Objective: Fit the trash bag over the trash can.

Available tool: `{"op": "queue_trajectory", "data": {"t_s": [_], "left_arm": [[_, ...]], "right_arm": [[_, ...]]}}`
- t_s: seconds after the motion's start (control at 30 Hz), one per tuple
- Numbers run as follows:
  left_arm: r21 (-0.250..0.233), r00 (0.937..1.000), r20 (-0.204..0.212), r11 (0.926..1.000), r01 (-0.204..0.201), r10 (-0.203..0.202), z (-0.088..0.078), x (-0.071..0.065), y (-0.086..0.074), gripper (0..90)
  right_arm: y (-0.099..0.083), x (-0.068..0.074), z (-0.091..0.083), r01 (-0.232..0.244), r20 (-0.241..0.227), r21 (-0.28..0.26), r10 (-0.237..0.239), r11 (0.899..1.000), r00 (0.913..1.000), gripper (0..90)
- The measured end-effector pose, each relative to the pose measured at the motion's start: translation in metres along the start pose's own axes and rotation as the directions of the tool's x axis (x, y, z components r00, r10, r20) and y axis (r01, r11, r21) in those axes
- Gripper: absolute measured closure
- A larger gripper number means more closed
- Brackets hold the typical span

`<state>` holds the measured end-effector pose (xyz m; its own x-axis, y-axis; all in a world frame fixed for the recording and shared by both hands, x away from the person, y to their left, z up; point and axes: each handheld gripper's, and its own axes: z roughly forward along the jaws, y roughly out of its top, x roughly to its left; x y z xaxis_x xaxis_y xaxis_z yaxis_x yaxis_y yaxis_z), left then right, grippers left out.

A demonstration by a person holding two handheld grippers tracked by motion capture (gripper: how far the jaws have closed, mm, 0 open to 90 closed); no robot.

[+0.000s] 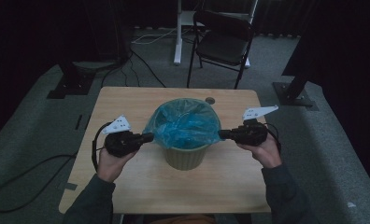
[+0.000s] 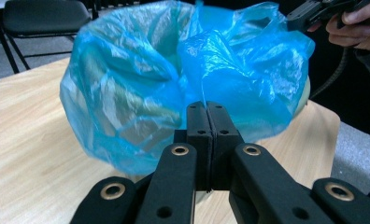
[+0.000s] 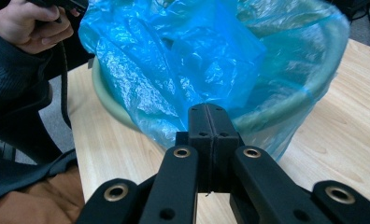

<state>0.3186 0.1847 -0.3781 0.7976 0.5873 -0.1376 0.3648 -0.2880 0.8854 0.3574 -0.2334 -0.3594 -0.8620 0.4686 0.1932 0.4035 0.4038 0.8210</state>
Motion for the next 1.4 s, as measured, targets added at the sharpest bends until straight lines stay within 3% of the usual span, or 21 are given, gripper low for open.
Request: {"op": "queue_trajectory", "data": {"t_s": [0.5,1.4], "left_arm": [[0.043,0.9995,0.024,0.9989,0.021,-0.022,0.009,-0.002,-0.023,89.2],[0.078,0.9986,0.037,0.9964,0.035,-0.038,0.024,-0.001,-0.038,89.2]], "right_arm": [[-0.017,0.005,0.007,0.008,-0.042,0.031,-0.006,1.0,0.9991,90.0],[-0.031,0.0,0.02,-0.008,-0.07,0.07,0.013,0.997,0.9974,90.0]]}}
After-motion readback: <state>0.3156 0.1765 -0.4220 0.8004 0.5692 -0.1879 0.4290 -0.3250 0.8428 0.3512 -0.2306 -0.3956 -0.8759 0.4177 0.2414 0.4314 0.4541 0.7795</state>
